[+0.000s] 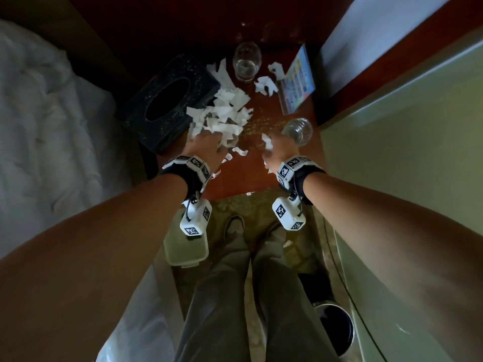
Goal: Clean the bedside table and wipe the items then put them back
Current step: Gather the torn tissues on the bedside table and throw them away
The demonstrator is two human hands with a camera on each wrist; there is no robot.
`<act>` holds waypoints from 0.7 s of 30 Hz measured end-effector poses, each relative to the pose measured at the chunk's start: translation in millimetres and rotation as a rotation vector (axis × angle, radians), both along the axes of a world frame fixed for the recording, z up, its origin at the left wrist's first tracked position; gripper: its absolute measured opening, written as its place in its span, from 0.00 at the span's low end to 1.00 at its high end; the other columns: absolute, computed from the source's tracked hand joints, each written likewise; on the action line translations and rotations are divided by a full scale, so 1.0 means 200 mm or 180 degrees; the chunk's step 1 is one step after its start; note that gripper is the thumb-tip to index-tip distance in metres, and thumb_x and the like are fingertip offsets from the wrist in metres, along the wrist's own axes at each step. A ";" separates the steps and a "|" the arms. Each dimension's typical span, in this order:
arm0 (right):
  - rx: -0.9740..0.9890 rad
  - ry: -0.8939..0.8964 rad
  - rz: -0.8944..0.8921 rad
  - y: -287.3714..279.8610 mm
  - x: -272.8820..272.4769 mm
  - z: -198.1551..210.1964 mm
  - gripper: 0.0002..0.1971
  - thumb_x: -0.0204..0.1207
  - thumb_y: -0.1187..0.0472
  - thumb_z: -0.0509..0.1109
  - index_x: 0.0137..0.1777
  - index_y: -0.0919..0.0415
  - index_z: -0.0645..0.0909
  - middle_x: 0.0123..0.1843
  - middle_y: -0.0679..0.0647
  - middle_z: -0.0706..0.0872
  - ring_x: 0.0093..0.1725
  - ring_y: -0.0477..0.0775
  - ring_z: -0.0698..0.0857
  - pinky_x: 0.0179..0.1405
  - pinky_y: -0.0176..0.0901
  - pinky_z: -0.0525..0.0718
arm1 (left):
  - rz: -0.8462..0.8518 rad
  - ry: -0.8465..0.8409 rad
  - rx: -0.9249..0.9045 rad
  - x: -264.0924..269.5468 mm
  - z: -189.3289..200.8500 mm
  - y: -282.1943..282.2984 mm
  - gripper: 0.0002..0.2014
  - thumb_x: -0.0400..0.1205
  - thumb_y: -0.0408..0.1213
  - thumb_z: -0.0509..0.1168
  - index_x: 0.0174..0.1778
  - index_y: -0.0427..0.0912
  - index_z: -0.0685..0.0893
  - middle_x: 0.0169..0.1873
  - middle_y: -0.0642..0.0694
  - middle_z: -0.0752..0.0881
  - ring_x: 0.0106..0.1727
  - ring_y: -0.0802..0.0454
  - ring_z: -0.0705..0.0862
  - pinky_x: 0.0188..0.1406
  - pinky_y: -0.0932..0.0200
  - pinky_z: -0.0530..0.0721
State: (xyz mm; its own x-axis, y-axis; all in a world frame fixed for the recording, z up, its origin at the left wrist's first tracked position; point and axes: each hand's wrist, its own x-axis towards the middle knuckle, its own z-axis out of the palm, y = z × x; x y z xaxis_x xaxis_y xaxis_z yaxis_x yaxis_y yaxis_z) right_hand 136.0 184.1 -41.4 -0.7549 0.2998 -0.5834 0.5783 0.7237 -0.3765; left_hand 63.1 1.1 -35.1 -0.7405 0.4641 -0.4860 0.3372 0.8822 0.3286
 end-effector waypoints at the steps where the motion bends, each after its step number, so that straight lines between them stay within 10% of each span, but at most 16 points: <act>1: -0.0034 0.0022 -0.0065 0.02 0.04 0.02 0.23 0.81 0.65 0.66 0.76 0.61 0.70 0.67 0.61 0.82 0.62 0.59 0.85 0.59 0.42 0.83 | -0.0111 0.0016 0.0000 0.01 0.01 0.04 0.07 0.85 0.42 0.56 0.47 0.42 0.71 0.46 0.44 0.76 0.51 0.41 0.80 0.48 0.48 0.77; 5: -0.0082 0.0159 -0.0257 0.09 0.21 0.08 0.19 0.83 0.64 0.63 0.73 0.56 0.75 0.67 0.60 0.83 0.59 0.60 0.87 0.59 0.51 0.87 | -0.0458 -0.0057 0.0156 0.09 0.04 0.17 0.15 0.85 0.41 0.55 0.66 0.43 0.78 0.57 0.41 0.80 0.57 0.39 0.81 0.54 0.46 0.79; 9: 0.0137 0.0113 -0.0239 0.17 0.44 0.13 0.14 0.85 0.61 0.61 0.68 0.56 0.79 0.58 0.55 0.87 0.48 0.55 0.87 0.42 0.43 0.83 | -0.0947 0.0018 0.0305 0.24 0.05 0.34 0.14 0.87 0.42 0.54 0.47 0.38 0.81 0.46 0.41 0.80 0.49 0.40 0.82 0.41 0.52 0.73; 16: 0.0198 0.0121 -0.0650 0.27 1.00 0.13 0.17 0.86 0.60 0.60 0.73 0.59 0.77 0.65 0.57 0.84 0.58 0.55 0.85 0.52 0.40 0.82 | -0.1462 -0.0069 0.0308 0.69 0.07 0.56 0.08 0.87 0.40 0.55 0.42 0.45 0.74 0.45 0.46 0.74 0.53 0.42 0.78 0.49 0.53 0.72; 21: 0.0253 -0.0019 -0.0842 0.28 1.52 0.09 0.14 0.84 0.58 0.60 0.67 0.55 0.80 0.55 0.55 0.87 0.40 0.51 0.83 0.35 0.41 0.77 | -0.1885 0.0020 0.0266 1.14 0.08 0.65 0.10 0.86 0.40 0.56 0.48 0.39 0.79 0.45 0.45 0.73 0.48 0.44 0.77 0.44 0.54 0.69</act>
State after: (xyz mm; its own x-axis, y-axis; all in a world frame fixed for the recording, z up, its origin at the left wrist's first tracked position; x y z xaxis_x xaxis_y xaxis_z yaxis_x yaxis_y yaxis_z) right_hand 440.8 240.7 -22.8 -0.6409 0.5311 -0.5543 0.7532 0.5744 -0.3205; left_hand 291.3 130.7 -19.4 -0.3468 0.8353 -0.4266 0.7659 0.5148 0.3853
